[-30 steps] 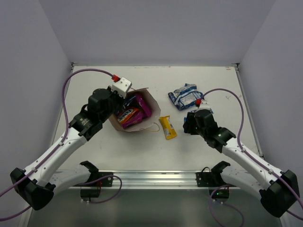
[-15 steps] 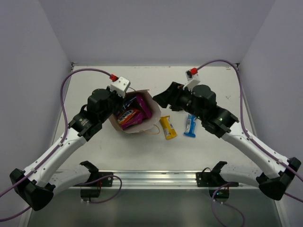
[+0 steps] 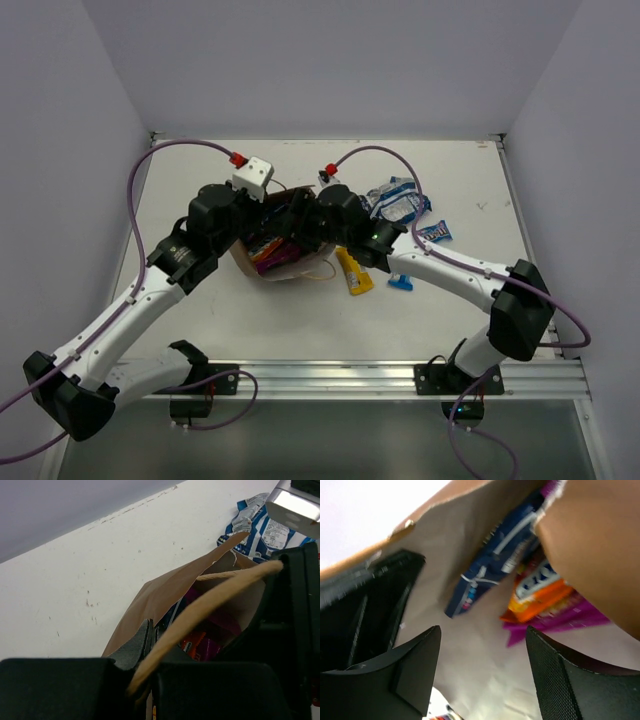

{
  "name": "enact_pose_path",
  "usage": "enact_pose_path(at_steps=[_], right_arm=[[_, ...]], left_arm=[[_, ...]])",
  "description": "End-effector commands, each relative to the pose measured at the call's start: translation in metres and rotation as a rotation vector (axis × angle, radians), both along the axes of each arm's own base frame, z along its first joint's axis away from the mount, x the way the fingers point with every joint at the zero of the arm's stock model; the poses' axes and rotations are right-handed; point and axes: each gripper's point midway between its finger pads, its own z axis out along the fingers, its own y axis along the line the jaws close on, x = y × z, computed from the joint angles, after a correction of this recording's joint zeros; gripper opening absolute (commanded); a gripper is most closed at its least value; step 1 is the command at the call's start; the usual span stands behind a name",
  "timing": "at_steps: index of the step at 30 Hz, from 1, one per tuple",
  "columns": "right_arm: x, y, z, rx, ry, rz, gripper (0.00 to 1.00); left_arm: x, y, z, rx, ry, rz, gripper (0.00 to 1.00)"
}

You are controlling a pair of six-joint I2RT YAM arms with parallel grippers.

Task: Take the snacks out of the paper bag

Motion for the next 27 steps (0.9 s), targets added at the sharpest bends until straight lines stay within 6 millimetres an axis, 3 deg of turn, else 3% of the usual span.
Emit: enact_pose_path(at_steps=[1,4,13,15,17,21,22,24,25,27], right_arm=[[0.014,0.023,0.043,0.185,-0.021,-0.052,0.72],[0.024,0.034,0.048,0.201,-0.022,-0.084,0.73],[0.045,0.052,0.012,0.165,0.022,-0.162,0.72],[0.047,0.057,0.011,0.175,0.011,-0.154,0.70],[0.049,0.061,0.007,0.164,0.002,-0.145,0.63],[0.049,0.058,0.004,0.142,-0.018,-0.140,0.34],[0.046,0.055,0.000,0.133,-0.020,-0.136,0.20],[0.042,0.049,0.016,0.139,-0.068,-0.120,0.03],[0.040,0.046,0.018,0.134,-0.082,-0.115,0.00],[0.031,0.035,0.041,0.141,-0.139,-0.090,0.00]], left_arm=[[-0.002,-0.007,0.022,-0.071,-0.017,-0.008,0.00],[-0.004,-0.006,0.020,-0.070,-0.006,-0.009,0.00],[-0.012,-0.004,0.023,-0.074,0.006,-0.021,0.00],[-0.013,-0.005,0.024,-0.079,0.007,-0.027,0.00],[-0.013,-0.007,0.022,-0.081,0.014,-0.035,0.00],[-0.013,-0.003,0.023,-0.074,0.010,-0.017,0.00],[-0.012,-0.001,0.022,-0.068,0.009,-0.010,0.00],[-0.010,0.005,0.020,-0.054,0.006,0.023,0.00],[-0.009,0.007,0.019,-0.047,0.005,0.035,0.00],[-0.006,0.012,0.016,-0.030,0.006,0.067,0.00]])
